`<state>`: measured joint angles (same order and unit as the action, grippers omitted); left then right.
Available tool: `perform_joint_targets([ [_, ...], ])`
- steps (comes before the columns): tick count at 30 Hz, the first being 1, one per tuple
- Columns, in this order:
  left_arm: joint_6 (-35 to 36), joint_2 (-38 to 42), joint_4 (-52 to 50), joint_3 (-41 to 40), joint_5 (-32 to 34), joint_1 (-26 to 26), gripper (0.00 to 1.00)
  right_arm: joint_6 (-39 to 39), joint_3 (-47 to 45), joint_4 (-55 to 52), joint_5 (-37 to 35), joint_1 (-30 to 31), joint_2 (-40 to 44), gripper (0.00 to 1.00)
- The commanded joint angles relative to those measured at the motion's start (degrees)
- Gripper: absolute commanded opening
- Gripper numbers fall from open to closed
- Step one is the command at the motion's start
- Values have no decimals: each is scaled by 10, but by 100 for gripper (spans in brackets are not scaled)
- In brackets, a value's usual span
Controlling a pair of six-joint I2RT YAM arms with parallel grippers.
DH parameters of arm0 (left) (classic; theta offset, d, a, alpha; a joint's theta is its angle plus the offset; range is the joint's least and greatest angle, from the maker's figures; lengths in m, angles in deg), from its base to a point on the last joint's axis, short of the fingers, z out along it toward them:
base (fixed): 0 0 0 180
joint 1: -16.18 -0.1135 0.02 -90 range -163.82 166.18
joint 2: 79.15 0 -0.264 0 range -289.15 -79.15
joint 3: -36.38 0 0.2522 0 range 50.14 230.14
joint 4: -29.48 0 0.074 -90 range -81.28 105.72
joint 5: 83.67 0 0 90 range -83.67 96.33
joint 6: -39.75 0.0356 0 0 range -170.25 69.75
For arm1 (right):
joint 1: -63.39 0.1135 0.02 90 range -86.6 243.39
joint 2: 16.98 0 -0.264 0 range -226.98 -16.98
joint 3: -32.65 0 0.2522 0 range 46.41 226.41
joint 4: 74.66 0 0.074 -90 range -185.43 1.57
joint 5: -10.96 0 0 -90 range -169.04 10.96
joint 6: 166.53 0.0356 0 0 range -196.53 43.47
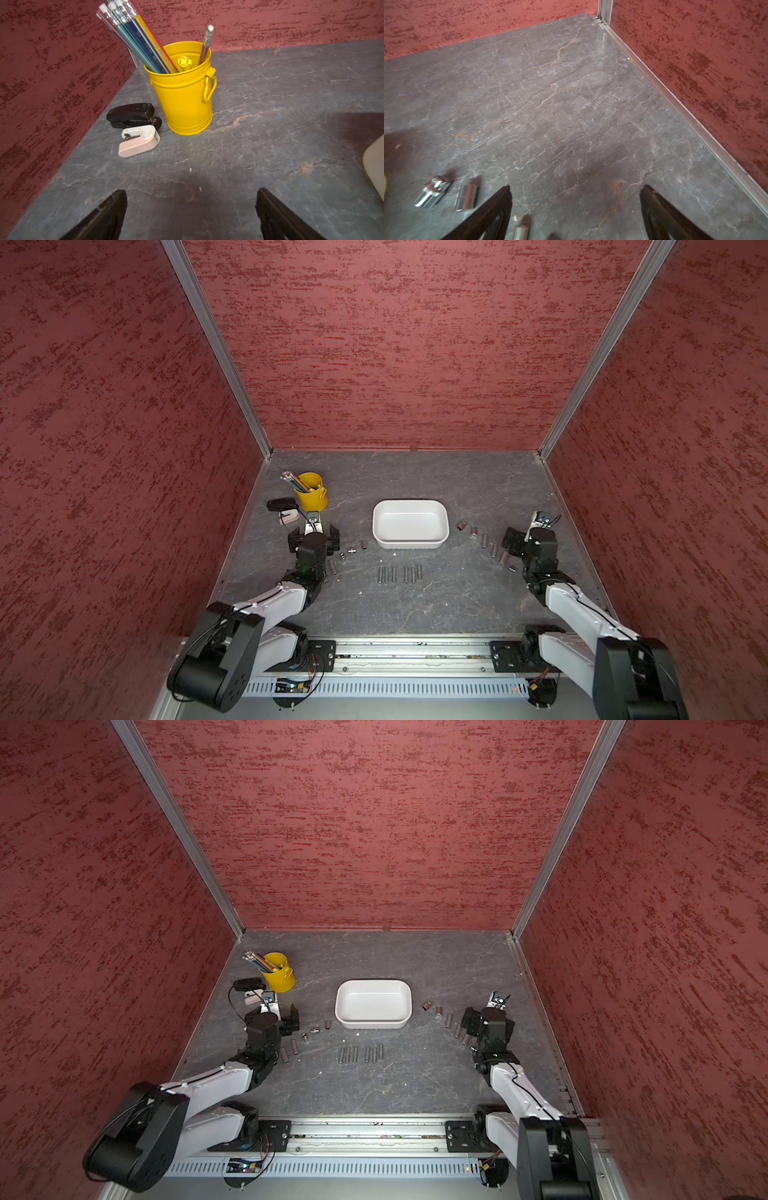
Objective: Take out the socket from the storage box
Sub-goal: Reset both arms
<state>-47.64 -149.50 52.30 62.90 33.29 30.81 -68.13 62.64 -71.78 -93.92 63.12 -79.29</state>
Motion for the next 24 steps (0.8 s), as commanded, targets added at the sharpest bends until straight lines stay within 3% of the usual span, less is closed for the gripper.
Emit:
perform_joint_targets([
  [1, 38, -41, 185, 5, -70, -31, 100, -33, -17, 192, -50, 8, -15, 98],
  [4, 18, -90, 201, 28, -140, -86, 100, -46, -46, 346, -47, 8, -70, 98],
  [7, -22, -178, 266, 34, -180, -136, 100, -46, 4, 302, -15, 6, -109, 98],
  [10, -27, -170, 210, 54, -234, -152, 100, -35, 14, 387, 16, 3, -198, 99],
  [11, -22, -184, 239, 52, -244, -153, 100, -51, 24, 390, 53, 5, -208, 98],
  [12, -24, -171, 205, 57, -260, -157, 100, -63, 32, 358, 78, 9, -208, 99],
  [14, -9, -179, 222, 57, -291, -159, 100, -79, 12, 482, 77, 15, -284, 98],
  [15, -8, -173, 192, 66, -305, -159, 100, -71, 22, 412, 84, 15, -253, 98],
  [18, -17, -176, 142, 94, -319, -171, 100, -68, 52, 362, 59, 19, -260, 99],
  [24, -14, -177, 152, 90, -312, -168, 100, -73, 45, 390, 59, 20, -264, 98],
])
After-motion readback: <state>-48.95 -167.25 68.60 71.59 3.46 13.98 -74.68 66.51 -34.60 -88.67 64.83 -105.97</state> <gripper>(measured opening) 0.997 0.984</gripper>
